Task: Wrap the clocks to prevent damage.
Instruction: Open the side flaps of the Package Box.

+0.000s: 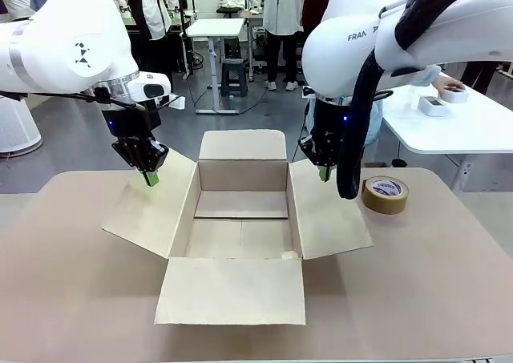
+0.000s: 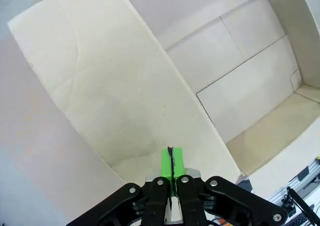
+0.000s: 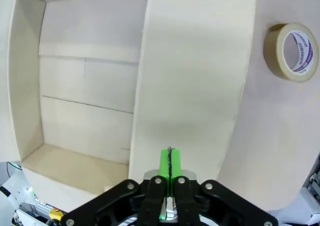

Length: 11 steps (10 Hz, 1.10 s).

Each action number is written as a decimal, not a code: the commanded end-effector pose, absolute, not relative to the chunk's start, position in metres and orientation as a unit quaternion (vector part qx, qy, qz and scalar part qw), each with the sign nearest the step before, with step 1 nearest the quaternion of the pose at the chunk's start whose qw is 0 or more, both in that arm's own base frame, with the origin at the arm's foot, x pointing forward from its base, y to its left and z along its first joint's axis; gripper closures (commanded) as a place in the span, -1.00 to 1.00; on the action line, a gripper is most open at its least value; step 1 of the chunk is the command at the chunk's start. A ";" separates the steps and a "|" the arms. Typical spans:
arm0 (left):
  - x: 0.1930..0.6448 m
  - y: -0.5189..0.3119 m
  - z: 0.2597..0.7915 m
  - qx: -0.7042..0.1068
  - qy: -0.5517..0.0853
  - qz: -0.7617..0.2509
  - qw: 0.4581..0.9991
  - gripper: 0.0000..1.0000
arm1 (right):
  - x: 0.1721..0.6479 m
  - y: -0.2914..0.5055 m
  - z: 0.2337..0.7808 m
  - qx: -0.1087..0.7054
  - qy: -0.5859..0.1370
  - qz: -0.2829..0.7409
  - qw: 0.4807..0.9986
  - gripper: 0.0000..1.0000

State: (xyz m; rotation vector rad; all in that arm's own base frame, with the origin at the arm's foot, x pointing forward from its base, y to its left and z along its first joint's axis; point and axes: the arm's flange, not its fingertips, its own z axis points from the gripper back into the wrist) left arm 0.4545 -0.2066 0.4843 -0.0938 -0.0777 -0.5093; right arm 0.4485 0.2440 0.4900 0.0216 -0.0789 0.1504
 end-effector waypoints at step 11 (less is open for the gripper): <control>0.497 -0.193 0.408 -0.035 -0.018 -0.065 0.997 0.98 | 0.488 0.187 0.401 0.020 -0.023 -0.026 0.999 0.98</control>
